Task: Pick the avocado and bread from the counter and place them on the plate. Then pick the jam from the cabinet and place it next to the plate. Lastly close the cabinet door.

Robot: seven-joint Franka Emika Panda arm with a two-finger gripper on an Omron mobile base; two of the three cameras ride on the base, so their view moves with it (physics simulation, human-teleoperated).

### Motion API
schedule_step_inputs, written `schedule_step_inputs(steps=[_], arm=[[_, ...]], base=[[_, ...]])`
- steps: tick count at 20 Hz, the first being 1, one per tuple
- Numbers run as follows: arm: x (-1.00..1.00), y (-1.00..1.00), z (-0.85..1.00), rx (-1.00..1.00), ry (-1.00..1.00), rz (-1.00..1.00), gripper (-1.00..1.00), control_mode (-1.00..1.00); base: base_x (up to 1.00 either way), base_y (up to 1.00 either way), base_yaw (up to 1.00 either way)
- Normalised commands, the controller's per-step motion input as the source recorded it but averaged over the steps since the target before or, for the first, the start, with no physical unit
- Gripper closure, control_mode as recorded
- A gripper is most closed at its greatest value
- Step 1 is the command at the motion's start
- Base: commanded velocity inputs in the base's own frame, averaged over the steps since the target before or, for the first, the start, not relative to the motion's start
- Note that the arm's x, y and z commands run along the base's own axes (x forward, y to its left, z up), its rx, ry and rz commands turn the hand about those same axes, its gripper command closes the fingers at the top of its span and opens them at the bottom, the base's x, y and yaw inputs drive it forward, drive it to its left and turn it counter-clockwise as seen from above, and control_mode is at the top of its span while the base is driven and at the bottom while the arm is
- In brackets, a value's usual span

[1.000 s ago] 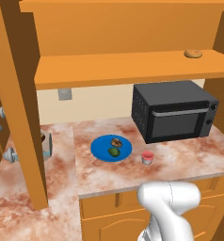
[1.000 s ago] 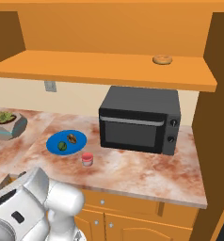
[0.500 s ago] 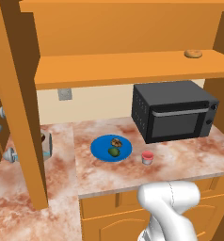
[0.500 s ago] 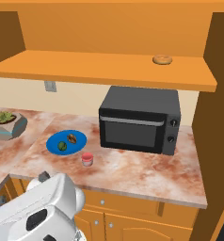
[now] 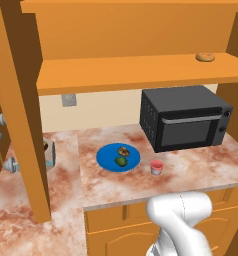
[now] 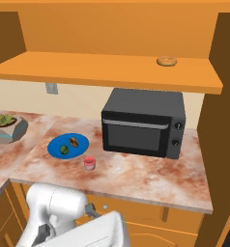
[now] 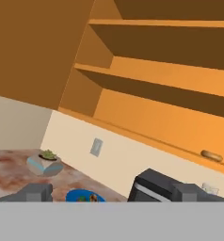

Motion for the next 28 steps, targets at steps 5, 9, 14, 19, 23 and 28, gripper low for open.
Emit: schedule_step_inputs(steps=[5, 9, 14, 19, 23, 28], arm=[[0.0, -0.65, -0.44, 0.14, -0.13, -0.03, -1.0, -1.0], [0.0, -0.61, -0.14, 0.18, -0.19, 0.0, -1.0, -1.0], [0.24, -0.35, -0.12, 0.08, -0.2, 0.0, -1.0, -1.0], [0.53, -0.22, -0.18, 0.02, -0.15, 0.0, -1.0, -1.0], [0.64, -0.26, -0.07, 0.02, -0.15, 0.0, -1.0, -1.0], [0.57, -0.35, -0.09, 0.03, -0.15, 0.0, -1.0, -1.0]], base=[[0.0, 0.0, 0.0], [0.0, 0.0, 0.0], [0.0, 0.0, 0.0], [0.0, 0.0, 0.0], [0.0, 0.0, 0.0], [0.0, 0.0, 0.0]])
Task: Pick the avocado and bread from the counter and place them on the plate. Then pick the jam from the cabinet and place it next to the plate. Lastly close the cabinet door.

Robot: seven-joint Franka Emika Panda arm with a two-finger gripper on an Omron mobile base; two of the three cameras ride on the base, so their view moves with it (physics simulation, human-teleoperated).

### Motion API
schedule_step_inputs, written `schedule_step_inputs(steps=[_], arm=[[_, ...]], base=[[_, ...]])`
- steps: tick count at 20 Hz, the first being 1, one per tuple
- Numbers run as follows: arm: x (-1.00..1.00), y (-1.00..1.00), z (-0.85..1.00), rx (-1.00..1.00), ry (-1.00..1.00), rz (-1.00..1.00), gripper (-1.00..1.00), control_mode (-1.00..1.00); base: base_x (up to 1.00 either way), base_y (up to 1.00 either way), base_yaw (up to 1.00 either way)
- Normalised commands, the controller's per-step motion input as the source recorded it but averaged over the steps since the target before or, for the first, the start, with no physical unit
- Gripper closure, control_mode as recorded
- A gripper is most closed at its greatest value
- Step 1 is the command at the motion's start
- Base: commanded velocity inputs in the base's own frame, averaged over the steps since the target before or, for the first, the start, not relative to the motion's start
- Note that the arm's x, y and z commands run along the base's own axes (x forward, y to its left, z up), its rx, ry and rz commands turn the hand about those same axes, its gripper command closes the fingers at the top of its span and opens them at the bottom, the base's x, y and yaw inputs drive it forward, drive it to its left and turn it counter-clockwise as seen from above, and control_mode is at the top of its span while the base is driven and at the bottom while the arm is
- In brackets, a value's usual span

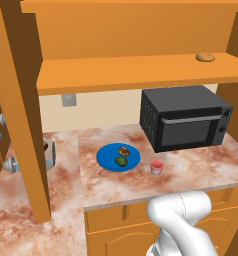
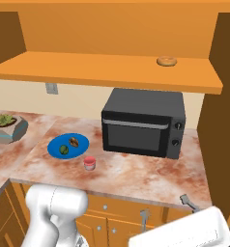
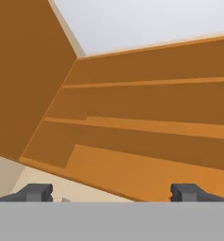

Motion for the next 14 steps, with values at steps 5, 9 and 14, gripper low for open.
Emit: schedule_step_inputs(steps=[5, 9, 14], arm=[[0.51, -0.5, -0.1, 0.04, -0.11, 0.0, -1.0, -1.0], [0.47, -0.66, -0.05, 0.08, -0.09, 0.0, -1.0, -1.0], [0.17, -0.86, -0.13, 0.05, -0.04, 0.01, -1.0, -1.0]], base=[[0.0, 0.0, 0.0], [0.0, 0.0, 0.0], [0.0, 0.0, 0.0]])
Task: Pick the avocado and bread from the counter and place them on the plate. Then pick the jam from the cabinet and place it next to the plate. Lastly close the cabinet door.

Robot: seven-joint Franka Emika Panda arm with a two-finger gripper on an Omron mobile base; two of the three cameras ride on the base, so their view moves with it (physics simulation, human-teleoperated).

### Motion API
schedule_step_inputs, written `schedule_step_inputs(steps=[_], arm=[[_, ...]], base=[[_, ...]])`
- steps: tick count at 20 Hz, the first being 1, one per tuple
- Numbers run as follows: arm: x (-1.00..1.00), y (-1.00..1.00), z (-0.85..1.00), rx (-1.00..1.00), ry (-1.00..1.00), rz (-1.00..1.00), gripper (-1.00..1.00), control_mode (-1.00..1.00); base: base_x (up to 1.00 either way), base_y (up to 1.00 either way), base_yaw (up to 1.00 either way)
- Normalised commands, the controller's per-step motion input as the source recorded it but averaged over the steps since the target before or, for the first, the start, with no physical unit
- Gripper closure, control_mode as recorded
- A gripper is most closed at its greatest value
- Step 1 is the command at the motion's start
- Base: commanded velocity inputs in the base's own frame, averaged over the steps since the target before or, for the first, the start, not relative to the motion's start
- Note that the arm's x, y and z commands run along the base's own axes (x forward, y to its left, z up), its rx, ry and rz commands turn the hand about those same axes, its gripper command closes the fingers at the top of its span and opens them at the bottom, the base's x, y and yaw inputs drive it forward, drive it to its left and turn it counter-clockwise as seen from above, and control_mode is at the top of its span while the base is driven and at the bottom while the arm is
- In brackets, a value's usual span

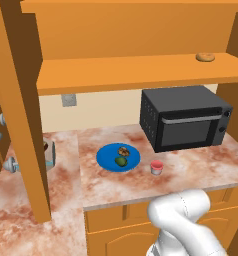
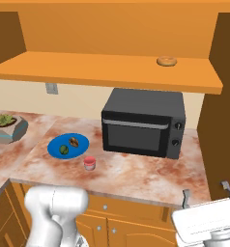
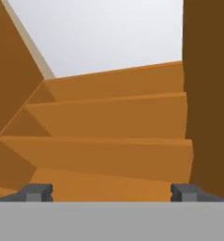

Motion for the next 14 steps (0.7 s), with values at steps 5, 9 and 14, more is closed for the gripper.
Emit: schedule_step_inputs(steps=[5, 9, 14], arm=[[0.0, -0.87, -0.27, 0.0, 0.0, 0.01, -1.0, -1.0], [0.13, -0.58, -0.12, 0.0, 0.0, 0.0, -1.0, -1.0], [0.3, -0.42, -0.1, 0.0, -0.02, 0.0, -1.0, -1.0]], base=[[0.0, 0.0, 0.0], [0.0, 0.0, 0.0], [0.0, 0.0, 0.0]])
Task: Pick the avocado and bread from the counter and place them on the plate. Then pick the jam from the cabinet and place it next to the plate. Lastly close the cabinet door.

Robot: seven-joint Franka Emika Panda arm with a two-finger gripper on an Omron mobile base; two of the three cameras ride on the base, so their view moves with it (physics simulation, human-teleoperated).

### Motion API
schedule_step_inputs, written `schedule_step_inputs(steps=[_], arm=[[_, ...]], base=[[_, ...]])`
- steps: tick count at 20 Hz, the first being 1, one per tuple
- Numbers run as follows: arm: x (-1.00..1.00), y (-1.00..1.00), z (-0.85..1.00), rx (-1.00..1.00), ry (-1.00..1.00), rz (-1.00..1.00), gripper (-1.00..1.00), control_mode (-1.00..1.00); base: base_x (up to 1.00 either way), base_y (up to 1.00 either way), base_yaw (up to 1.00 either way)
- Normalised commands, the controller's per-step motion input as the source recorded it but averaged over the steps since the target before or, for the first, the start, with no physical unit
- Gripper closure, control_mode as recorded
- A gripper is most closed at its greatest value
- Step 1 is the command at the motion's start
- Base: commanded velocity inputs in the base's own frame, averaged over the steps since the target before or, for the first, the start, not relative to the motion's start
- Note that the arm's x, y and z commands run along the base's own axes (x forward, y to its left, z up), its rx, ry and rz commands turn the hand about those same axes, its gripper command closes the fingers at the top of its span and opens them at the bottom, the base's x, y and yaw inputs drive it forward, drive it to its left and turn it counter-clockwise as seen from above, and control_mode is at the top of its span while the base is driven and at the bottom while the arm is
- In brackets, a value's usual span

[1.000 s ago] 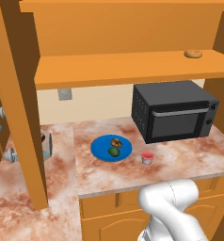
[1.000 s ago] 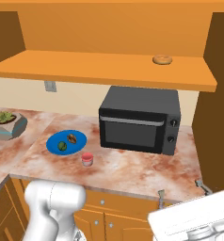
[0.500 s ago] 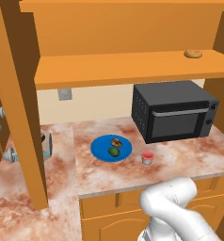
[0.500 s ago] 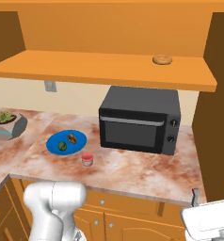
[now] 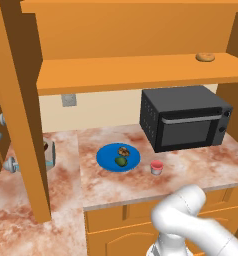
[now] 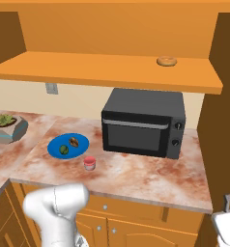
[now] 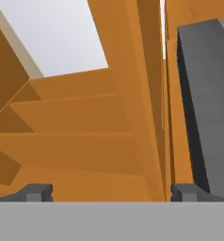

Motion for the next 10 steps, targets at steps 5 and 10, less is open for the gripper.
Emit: schedule_step_inputs(steps=[5, 10], arm=[[0.42, -0.38, -0.1, 0.0, -0.02, 0.0, -1.0, -1.0], [0.47, -0.34, -0.09, 0.0, -0.03, 0.0, -1.0, -1.0]], base=[[0.0, 0.0, 0.0], [0.0, 0.0, 0.0]])
